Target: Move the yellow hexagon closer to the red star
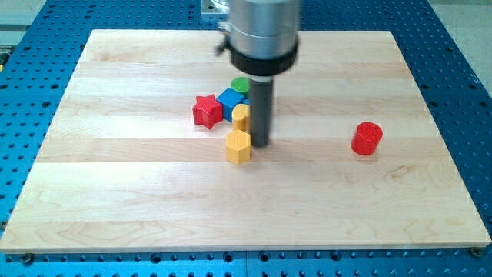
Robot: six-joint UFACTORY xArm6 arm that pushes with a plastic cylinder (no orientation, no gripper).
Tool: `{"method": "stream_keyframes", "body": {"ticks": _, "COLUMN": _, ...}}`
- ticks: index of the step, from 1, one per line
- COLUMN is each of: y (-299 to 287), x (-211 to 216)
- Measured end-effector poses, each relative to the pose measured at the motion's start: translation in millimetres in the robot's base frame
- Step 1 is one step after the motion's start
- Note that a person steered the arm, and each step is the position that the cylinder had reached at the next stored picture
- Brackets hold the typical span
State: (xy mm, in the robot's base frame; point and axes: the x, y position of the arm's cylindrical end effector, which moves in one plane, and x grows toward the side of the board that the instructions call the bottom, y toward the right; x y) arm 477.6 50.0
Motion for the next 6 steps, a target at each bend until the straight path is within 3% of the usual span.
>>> {"method": "stream_keyframes", "body": {"ticks": 1, "y": 8, "x": 40}}
{"method": "stream_keyframes", "body": {"ticks": 2, "y": -27, "x": 60}}
{"method": "stream_keyframes", "body": {"ticks": 4, "y": -57, "x": -4}}
{"method": "stream_keyframes", "body": {"ticks": 5, "y": -60, "x": -13}}
{"method": "stream_keyframes", "body": {"ticks": 6, "y": 11, "x": 46}}
